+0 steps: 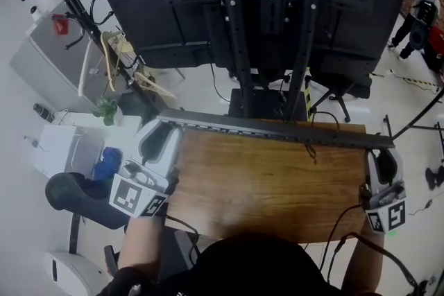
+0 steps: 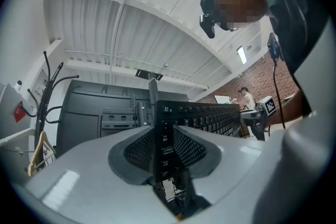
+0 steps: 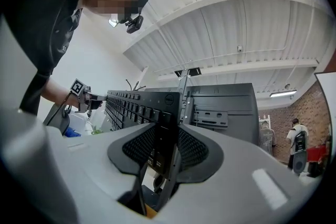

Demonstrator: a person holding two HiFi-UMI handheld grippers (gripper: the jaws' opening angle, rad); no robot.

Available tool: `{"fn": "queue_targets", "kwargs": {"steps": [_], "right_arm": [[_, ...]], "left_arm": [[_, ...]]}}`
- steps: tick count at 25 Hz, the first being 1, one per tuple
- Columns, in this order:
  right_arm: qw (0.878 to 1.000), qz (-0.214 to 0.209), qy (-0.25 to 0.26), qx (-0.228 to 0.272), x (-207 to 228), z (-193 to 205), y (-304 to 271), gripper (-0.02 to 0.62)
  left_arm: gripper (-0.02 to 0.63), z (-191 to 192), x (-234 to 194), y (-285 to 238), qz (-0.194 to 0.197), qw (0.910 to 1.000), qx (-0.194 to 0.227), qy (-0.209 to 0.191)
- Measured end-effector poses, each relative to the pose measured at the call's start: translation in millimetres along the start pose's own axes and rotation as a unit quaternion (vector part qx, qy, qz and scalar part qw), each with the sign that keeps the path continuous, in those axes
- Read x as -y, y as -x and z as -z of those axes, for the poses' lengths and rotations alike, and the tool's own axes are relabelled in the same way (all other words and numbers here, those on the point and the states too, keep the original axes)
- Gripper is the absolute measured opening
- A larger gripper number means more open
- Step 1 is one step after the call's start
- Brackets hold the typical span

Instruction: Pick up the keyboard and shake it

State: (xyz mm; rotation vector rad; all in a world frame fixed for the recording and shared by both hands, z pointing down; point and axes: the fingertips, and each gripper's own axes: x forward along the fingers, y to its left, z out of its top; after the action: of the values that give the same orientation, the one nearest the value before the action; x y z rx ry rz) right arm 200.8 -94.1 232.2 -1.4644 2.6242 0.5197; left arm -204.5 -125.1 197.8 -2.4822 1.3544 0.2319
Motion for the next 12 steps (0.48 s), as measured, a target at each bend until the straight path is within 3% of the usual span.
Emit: {"fn": "queue_targets", "kwargs": {"steps": [12], "right_arm": [[1.0,-0.01,-0.004,-0.007,-9.1,8.7,-9.7,0.13]], "left_arm": [[0.101,4.9,-9.0,10.8,-0.011,0.9998,-0.014,0.001]]}}
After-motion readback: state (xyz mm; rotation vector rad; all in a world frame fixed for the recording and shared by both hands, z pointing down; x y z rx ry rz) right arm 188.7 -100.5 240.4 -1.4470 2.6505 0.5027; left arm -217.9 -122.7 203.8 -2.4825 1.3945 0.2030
